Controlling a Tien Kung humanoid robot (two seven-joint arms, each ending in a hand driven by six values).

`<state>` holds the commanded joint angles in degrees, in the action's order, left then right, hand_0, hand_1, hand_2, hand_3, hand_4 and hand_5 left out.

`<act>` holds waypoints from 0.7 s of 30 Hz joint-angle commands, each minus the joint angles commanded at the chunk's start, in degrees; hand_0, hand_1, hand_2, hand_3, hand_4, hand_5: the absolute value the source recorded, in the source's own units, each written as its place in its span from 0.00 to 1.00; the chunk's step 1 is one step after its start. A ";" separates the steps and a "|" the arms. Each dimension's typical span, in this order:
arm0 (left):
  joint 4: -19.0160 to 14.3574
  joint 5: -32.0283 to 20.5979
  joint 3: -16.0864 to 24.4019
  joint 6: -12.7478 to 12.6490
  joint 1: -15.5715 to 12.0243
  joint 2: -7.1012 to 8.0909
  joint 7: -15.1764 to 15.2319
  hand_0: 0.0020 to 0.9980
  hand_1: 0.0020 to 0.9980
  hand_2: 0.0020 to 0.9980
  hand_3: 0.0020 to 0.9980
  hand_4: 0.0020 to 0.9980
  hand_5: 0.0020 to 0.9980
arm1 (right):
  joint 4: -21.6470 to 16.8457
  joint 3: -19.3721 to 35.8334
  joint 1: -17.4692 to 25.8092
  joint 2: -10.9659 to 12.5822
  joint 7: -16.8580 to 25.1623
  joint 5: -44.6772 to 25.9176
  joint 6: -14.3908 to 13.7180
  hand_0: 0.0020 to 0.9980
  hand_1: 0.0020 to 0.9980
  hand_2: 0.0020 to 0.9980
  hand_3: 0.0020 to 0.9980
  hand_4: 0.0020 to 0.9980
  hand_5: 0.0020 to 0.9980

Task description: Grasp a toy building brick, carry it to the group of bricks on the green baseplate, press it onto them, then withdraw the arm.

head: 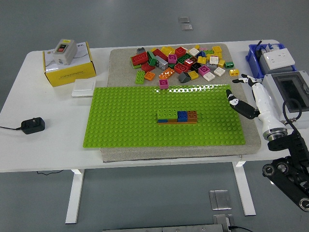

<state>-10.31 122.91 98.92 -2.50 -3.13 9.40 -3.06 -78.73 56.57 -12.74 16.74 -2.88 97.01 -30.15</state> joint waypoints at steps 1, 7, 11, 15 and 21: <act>0.00 0.13 0.08 0.07 -0.10 0.02 -0.09 0.62 0.60 0.53 0.61 0.18 0.74 | 0.04 -0.07 0.03 -0.18 -0.02 0.13 -0.06 0.90 0.91 0.90 0.73 0.67 0.48; 0.00 1.39 1.12 0.54 -0.73 -0.14 -0.73 0.62 0.60 0.53 0.61 0.20 0.73 | -0.02 0.39 0.32 -0.92 0.29 0.14 -0.21 0.89 0.90 0.89 0.69 0.66 0.46; 0.00 1.43 1.07 0.65 -1.01 -0.17 -0.94 0.62 0.60 0.53 0.61 0.20 0.73 | -0.16 0.98 0.64 -0.86 0.53 -0.16 -0.08 0.89 0.90 0.89 0.69 0.66 0.46; 0.00 0.57 0.30 0.65 -1.32 -0.30 -1.08 0.62 0.60 0.53 0.62 0.22 0.73 | -0.66 1.66 1.07 -0.63 0.86 -1.06 0.12 0.88 0.90 0.89 0.68 0.67 0.48; 0.00 -0.85 -0.70 0.84 -1.94 -0.79 -1.45 0.62 0.61 0.54 0.62 0.23 0.73 | -2.46 3.09 1.44 -0.52 0.96 -1.34 0.27 0.88 0.90 0.90 0.68 0.67 0.46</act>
<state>-10.31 122.06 98.22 -1.66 -5.07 8.60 -4.51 -81.19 59.66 -11.30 16.22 -1.92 95.67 -29.89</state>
